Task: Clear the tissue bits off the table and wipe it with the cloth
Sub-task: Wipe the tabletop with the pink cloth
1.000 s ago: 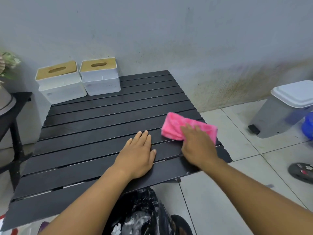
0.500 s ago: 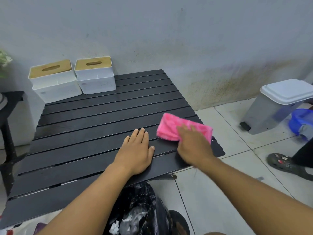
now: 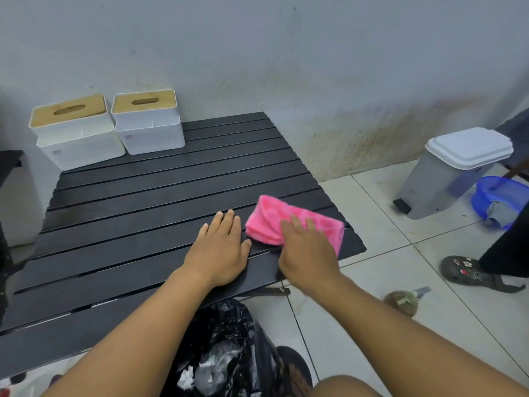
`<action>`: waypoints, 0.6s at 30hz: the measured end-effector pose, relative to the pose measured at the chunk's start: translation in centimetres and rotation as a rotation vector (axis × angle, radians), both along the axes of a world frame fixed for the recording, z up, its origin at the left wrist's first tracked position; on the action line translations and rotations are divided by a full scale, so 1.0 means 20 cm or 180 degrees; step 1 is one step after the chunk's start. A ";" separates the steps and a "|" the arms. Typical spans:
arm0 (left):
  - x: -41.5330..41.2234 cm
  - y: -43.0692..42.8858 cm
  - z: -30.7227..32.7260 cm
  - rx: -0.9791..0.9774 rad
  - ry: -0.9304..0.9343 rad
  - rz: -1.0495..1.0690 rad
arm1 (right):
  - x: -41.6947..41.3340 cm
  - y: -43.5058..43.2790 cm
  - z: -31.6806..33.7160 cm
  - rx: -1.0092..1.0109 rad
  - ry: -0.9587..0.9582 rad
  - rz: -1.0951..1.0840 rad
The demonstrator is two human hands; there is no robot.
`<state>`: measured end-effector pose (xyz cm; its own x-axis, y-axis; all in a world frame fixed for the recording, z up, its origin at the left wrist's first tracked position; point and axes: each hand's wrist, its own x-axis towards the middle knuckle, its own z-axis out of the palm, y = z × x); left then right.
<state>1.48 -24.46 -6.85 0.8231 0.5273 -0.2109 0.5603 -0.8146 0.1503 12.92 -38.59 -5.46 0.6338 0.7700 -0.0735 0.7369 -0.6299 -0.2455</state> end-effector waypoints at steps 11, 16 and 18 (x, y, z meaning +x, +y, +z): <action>0.01 -0.03 0.01 0.0012 0.0068 0.0045 | -0.11 -0.16 -0.05 0.0146 0.0019 0.0226; 0.01 -0.03 0.01 0.0004 0.0009 0.0070 | -0.02 -0.20 -0.05 0.0207 -0.0003 0.0099; 0.00 -0.03 0.01 0.0026 -0.0020 0.0073 | 0.07 -0.14 -0.04 0.0176 0.0010 -0.0285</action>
<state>1.55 -24.97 -6.67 0.8121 0.5477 -0.2015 0.5779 -0.8027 0.1472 14.26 -41.38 -6.26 0.7000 0.7133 -0.0344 0.6775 -0.6785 -0.2839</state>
